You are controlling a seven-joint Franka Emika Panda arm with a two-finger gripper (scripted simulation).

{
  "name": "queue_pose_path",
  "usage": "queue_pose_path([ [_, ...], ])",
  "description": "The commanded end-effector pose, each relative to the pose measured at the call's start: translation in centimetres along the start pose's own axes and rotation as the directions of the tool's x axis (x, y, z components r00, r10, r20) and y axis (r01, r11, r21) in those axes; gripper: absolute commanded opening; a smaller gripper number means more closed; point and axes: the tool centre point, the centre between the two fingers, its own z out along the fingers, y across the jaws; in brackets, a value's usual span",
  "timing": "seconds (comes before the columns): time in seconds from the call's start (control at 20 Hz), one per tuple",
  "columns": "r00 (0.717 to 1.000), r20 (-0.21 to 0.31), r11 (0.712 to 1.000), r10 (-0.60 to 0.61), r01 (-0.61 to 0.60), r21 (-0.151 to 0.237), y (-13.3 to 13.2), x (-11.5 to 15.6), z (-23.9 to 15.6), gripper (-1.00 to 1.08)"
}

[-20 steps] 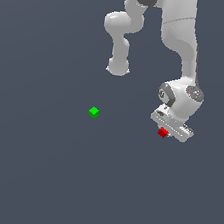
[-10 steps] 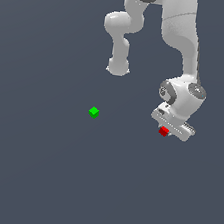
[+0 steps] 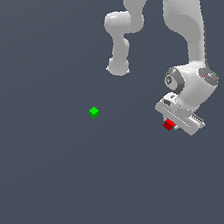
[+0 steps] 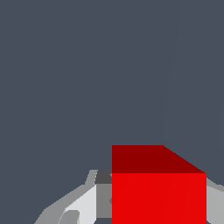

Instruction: Stack the red cube on top of the green cube.

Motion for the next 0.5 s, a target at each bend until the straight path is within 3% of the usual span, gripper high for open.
queue_pose_path([
  [0.0, 1.000, 0.000, 1.000, 0.000, 0.000, 0.000, 0.0, 0.0, -1.3, -1.00],
  [0.45, 1.000, 0.000, 1.000, 0.000, 0.000, 0.001, 0.0, 0.1, -2.4, -1.00],
])
